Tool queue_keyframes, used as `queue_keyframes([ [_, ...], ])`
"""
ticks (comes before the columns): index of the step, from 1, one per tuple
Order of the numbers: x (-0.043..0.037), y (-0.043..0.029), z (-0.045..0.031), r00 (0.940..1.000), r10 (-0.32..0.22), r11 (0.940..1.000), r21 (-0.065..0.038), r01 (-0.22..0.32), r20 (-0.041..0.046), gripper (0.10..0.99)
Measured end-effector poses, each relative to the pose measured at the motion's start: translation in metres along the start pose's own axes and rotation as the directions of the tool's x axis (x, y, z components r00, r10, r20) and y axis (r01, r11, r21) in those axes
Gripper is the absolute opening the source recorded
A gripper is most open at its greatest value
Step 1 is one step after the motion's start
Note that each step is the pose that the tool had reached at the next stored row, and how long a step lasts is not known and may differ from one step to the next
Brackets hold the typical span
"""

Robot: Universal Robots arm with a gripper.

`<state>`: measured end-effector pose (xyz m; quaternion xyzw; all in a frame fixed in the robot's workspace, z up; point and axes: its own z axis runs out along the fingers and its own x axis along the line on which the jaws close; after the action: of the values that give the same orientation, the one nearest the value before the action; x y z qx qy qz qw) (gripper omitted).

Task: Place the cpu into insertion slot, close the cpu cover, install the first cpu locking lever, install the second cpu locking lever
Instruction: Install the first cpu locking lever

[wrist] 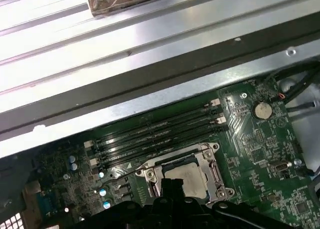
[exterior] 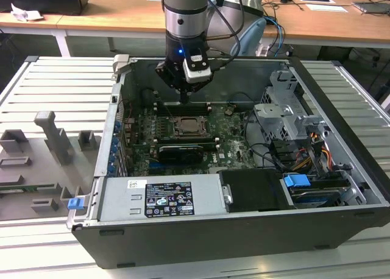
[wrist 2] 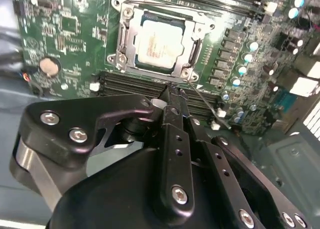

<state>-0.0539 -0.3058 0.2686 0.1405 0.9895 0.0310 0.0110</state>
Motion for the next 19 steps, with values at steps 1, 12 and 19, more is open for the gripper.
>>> queue_keyframes([
  [1, 0.0, -0.0001, 0.0004, 0.9995, -0.032, 0.9995, 0.0, 0.032, -0.002, 0.106],
  [12, 0.0, -0.0001, 0.0008, 0.9627, -0.27, 0.9629, -0.006, 0.27, -0.0169, 0.106],
  [19, 0.0, -0.0001, 0.0008, 0.9251, -0.379, 0.9254, -0.01, 0.379, -0.0235, 0.106],
])
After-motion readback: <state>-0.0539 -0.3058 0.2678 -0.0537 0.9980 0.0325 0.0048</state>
